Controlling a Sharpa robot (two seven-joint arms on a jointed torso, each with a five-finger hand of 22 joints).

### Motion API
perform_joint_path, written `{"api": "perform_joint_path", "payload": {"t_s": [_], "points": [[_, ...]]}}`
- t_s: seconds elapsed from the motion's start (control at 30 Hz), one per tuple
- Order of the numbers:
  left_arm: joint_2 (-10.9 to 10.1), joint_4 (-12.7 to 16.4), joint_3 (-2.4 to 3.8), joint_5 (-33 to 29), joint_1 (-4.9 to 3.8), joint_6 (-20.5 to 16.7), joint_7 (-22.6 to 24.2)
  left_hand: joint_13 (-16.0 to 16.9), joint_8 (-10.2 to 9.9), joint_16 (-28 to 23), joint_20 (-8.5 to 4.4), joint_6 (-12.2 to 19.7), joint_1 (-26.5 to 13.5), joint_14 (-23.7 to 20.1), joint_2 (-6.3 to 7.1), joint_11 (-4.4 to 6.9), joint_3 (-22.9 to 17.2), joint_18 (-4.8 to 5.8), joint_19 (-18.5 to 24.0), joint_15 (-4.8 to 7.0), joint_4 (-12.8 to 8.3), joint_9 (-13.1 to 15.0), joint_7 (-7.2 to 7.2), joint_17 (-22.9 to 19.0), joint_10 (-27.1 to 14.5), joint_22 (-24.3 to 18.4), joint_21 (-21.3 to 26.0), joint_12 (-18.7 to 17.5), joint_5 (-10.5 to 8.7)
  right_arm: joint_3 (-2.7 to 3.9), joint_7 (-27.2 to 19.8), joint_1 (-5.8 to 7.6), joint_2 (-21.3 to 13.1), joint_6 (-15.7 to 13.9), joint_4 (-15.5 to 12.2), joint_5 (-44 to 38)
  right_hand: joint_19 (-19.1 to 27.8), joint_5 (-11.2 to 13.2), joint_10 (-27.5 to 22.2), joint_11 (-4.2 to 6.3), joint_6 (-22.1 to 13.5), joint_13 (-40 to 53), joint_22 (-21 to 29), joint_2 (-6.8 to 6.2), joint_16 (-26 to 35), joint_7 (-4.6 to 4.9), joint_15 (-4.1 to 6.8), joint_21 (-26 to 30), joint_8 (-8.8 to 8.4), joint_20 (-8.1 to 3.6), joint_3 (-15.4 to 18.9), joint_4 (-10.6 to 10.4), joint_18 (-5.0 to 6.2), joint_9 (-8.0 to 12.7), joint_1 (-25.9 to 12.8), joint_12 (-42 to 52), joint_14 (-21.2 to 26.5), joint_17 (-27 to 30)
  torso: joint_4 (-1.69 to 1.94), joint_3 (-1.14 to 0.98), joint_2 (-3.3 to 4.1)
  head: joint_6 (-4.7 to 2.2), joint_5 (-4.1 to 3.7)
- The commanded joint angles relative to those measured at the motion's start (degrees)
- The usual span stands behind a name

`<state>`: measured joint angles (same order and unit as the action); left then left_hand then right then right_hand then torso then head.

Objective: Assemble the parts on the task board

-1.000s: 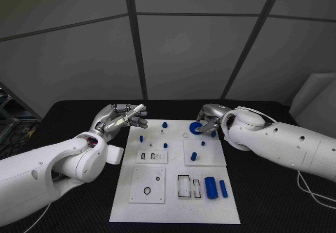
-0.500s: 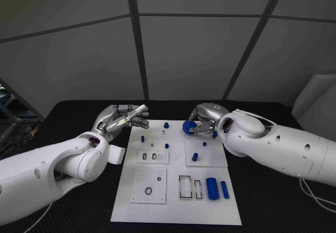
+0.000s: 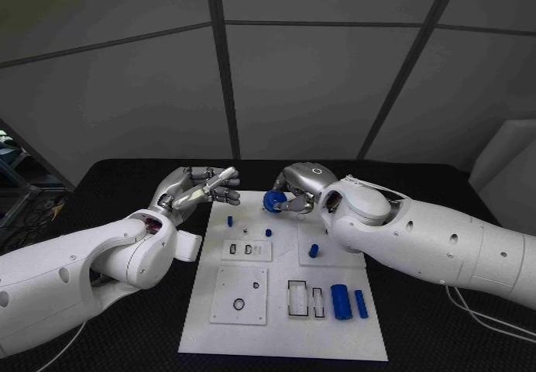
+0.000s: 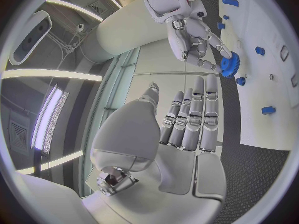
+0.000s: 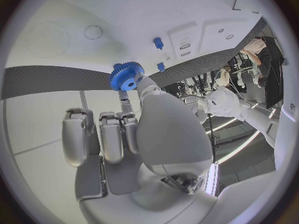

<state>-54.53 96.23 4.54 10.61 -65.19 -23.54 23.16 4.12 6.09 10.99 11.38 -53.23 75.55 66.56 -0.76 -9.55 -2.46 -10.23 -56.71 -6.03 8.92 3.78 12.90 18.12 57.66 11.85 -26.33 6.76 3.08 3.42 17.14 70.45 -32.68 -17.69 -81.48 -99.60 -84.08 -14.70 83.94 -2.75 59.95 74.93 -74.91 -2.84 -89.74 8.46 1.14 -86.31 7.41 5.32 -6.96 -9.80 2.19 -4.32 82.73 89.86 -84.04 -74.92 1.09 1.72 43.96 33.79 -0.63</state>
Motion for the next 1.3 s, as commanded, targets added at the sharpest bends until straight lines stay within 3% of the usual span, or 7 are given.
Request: {"api": "perform_joint_path", "payload": {"t_s": [0.03, 0.2, 0.63, 0.9, 1.3], "points": [[0.15, -0.03, 0.03, 0.43, -0.06, 0.70, 0.25, -0.06, -0.38, -0.37, 0.28, 0.34, -0.41, -0.43, -0.22, -0.18, 0.25, -0.12, -0.17, -0.02, -0.21, -0.01, 0.25, 0.04, -0.30, 0.03, -0.09, -0.12, 0.23, 0.02, 0.23, 0.14, 1.41, -1.07, 1.17, -1.87, -0.54, 0.17, 6.06, 0.24, 1.61, 15.07, -6.91, -0.09, -0.26, -1.31, 0.29, -0.33, 0.04, -0.35, -0.42, 0.04, -0.41, -0.95, -0.50, 0.14, -5.96, -15.08, 0.03, 0.02, 0.06, 0.07, 0.03], [0.29, -0.04, 0.03, 0.43, -0.06, 0.67, 0.31, -0.06, -0.38, -0.37, 0.28, 0.34, -0.41, -0.43, -0.22, -0.18, 0.25, -0.12, -0.17, -0.02, -0.21, -0.01, 0.25, 0.04, -0.30, 0.03, -0.09, -0.12, 0.23, -0.04, -0.13, 0.13, 4.20, -0.39, 3.54, -1.93, -0.53, 0.06, 6.06, 0.21, 1.53, 15.07, -6.90, -0.14, -0.26, -1.27, 0.25, -0.33, -0.13, -0.33, -0.59, 0.02, -0.40, -0.92, -0.76, 0.14, -5.96, -15.08, 0.07, 0.00, 0.01, 0.22, 0.10], [0.53, 0.06, 0.04, 0.43, -0.08, 0.69, 0.24, -0.06, -0.38, -0.37, 0.28, 0.34, -0.41, -0.43, -0.22, -0.18, 0.25, -0.12, -0.17, -0.02, -0.21, -0.01, 0.25, 0.04, -0.30, 0.03, -0.09, -0.12, 0.23, -0.29, -0.64, -0.13, 7.54, 1.94, 7.25, -1.93, -0.47, -0.13, 6.06, 0.08, 1.21, 15.07, -6.83, -0.31, -0.26, -1.12, 0.14, -0.29, -0.55, -0.25, -0.93, 0.09, -0.39, -0.82, -1.20, 0.14, -5.96, -15.08, 0.05, -0.02, 0.02, 0.46, 0.29], [0.52, 0.06, 0.04, 0.43, -0.09, 0.66, 0.23, -0.06, -0.38, -0.37, 0.28, 0.34, -0.41, -0.43, -0.22, -0.18, 0.25, -0.12, -0.17, -0.02, -0.21, -0.01, 0.25, 0.04, -0.30, 0.03, -0.09, -0.12, 0.23, -1.63, -0.62, -0.18, 8.25, 3.79, 8.20, -2.93, -0.46, -0.13, 6.06, 0.06, 1.15, 15.07, -6.82, -0.34, -0.26, -1.09, 0.12, -0.29, -0.62, -0.24, -0.99, 0.11, -0.39, -0.81, -1.26, 0.14, -5.96, -15.08, -0.10, -0.07, 0.01, 0.65, 0.58], [0.58, 0.05, 0.04, 0.43, -0.09, 0.65, 0.19, -0.06, -0.38, -0.37, 0.28, 0.34, -0.41, -0.43, -0.22, -0.18, 0.25, -0.12, -0.17, -0.02, -0.21, -0.01, 0.25, 0.04, -0.30, 0.03, -0.09, -0.12, 0.23, -1.98, -0.40, -0.22, 8.45, 5.67, 8.34, -3.34, -0.31, 0.04, 6.06, -0.09, 0.95, 15.07, -6.63, -0.67, -0.26, -0.92, -0.01, -0.20, -0.97, -0.13, -1.16, 0.16, -0.34, -0.75, -1.81, 0.14, -5.96, -15.08, -0.07, -0.11, -0.02, 0.96, 0.61]]}}
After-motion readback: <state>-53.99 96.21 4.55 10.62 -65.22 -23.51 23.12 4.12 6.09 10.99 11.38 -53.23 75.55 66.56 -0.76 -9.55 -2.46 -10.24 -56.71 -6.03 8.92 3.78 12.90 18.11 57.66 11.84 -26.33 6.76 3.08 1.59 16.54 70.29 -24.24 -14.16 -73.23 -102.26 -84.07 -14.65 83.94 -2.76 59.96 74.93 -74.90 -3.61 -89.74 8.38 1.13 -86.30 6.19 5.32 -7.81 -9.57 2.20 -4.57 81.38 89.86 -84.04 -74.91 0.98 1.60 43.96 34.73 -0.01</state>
